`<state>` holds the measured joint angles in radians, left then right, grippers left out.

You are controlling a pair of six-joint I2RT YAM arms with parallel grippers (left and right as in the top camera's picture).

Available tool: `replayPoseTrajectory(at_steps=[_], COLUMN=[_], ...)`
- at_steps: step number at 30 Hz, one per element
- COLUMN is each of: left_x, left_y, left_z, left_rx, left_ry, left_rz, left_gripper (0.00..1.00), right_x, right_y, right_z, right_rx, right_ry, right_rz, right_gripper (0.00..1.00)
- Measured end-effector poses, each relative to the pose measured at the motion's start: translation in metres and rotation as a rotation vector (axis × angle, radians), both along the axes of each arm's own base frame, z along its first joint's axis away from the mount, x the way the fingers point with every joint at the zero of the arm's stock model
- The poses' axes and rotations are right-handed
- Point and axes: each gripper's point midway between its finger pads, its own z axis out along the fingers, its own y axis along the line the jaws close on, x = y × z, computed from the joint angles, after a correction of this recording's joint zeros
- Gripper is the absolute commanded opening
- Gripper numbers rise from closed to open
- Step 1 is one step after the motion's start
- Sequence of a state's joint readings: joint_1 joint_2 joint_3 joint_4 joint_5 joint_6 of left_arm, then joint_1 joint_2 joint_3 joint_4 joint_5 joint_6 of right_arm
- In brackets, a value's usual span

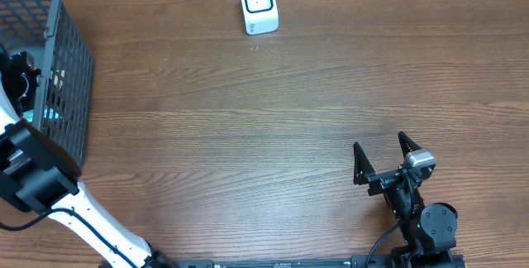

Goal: Scan the item barcode
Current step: 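Grasp several snack packets in the basket with the left gripper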

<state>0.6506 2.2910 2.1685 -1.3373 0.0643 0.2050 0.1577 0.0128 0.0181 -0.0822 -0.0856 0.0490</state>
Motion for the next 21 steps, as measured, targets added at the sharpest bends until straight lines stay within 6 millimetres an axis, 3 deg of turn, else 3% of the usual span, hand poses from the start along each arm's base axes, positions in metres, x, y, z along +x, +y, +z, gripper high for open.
replayPoseTrajectory(at_steps=[2, 4, 11, 13, 17, 21], left_x=[0.002, 0.004, -0.001, -0.01, -0.026, -0.037], left_y=[0.002, 0.003, -0.002, -0.01, -0.039, -0.07], left_z=[0.013, 0.038, 0.172, 0.211, 0.268, 0.297], left_rx=[0.019, 0.055, 0.23, 0.266, 0.26, 0.203], left_ry=[-0.027, -0.08, -0.369, -0.457, -0.611, -0.704], left_rz=[0.015, 0.031, 0.108, 0.126, 0.123, 0.101], left_gripper=[0.47, 0.47, 0.46, 0.46, 0.43, 0.43], right_x=[0.0, 0.0, 0.0, 0.0, 0.0, 0.0], right_y=[0.0, 0.0, 0.0, 0.0, 0.0, 0.0], right_z=[0.0, 0.0, 0.0, 0.0, 0.0, 0.0], right_rx=[0.0, 0.0, 0.0, 0.0, 0.0, 0.0], right_ry=[-0.001, 0.0, 0.0, 0.0, 0.0, 0.0], right_rz=[0.0, 0.0, 0.0, 0.0, 0.0, 0.0], right_gripper=[1.0, 1.0, 1.0, 1.0, 1.0, 1.0])
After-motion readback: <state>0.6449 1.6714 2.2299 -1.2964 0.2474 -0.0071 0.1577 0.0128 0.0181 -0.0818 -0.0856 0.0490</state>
